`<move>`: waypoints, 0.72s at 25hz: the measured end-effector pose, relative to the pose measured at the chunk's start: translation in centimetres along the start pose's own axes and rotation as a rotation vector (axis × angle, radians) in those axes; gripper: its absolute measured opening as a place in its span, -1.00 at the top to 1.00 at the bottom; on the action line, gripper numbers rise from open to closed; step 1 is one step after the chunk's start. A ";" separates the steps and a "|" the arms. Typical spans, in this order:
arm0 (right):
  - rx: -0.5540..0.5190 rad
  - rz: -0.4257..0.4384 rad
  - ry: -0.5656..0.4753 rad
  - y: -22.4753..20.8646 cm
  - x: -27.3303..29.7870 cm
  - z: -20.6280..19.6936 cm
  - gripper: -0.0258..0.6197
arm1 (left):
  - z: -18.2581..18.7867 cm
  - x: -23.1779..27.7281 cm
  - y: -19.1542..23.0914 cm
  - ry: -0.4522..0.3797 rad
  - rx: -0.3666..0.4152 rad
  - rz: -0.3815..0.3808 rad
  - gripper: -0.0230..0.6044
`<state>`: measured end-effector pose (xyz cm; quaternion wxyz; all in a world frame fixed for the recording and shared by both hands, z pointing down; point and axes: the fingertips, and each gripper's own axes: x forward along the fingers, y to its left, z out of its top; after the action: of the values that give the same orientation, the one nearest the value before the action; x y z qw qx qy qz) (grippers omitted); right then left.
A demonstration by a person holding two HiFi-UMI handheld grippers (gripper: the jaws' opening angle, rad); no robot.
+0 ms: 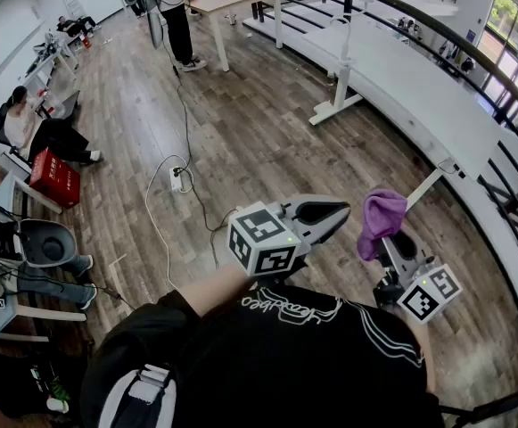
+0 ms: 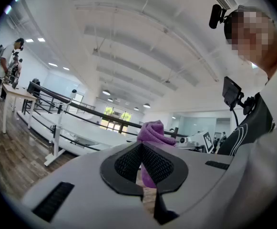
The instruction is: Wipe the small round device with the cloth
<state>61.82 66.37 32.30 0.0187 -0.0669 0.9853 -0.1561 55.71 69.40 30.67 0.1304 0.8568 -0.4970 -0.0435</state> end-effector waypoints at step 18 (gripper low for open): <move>0.011 -0.023 -0.031 0.4 -2.7 0.3 0.70 | -0.3 1.0 -2.4 0.016 0.001 -0.045 0.90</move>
<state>64.44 66.99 31.94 0.0327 -0.0804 0.9832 -0.1608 58.28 69.73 30.40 0.1331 0.8680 -0.4767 -0.0391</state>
